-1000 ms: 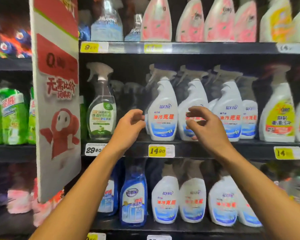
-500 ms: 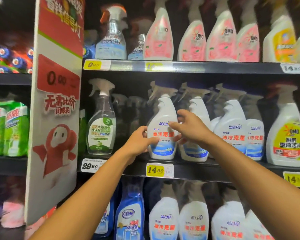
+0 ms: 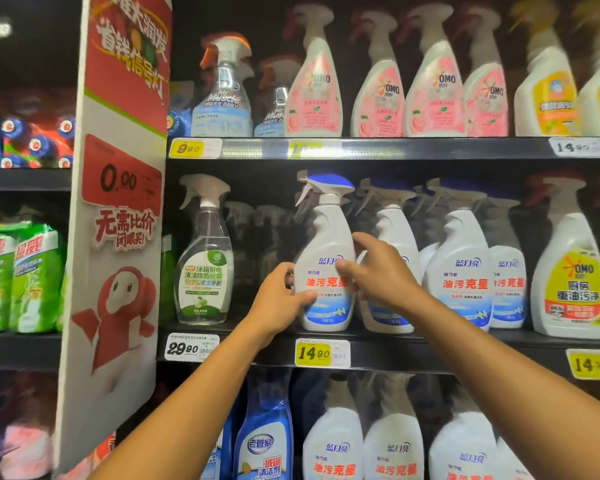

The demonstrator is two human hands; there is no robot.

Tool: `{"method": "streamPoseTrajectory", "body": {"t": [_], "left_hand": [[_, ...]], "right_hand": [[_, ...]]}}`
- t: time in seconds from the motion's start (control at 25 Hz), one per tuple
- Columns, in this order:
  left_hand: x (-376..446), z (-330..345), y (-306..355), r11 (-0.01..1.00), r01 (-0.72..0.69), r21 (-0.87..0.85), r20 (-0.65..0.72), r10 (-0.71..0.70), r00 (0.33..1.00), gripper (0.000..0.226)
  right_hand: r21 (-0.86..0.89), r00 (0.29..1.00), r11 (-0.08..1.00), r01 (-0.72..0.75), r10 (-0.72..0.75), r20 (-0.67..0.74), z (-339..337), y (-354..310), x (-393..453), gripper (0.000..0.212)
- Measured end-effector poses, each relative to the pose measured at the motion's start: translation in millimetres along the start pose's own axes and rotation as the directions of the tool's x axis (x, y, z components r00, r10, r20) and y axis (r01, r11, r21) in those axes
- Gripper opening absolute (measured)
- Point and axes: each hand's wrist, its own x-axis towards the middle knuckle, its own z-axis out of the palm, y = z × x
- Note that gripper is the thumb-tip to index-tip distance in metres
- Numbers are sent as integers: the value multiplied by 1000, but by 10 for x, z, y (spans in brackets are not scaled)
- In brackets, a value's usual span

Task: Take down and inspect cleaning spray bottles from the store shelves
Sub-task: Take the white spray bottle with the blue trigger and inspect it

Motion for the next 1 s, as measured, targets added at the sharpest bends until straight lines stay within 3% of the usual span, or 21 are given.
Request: {"method": "streamPoseTrajectory", "body": {"t": [0.44,0.64,0.8,1.0], "left_hand": [[-121,-15,-120,983,-174,-61,-14,174,985,42],[-230,-27,-102,962,-245,-118,-44,241,970,47],[-381,-60,-10,930,-320,-182,-98,306,947,49],[-651,-161,187,907,-223,-357,-54,218,974,34]], "right_hand": [[-3,997,997,75,-75,-24,-57,-149,-234,44],[272,995,962,15,-43,94,-142,-238,-406,38],[424,995,905,20,-60,81,-256,-351,-485,44],[531,992,846,-48,-20,122,-380,-531,-511,26]]}}
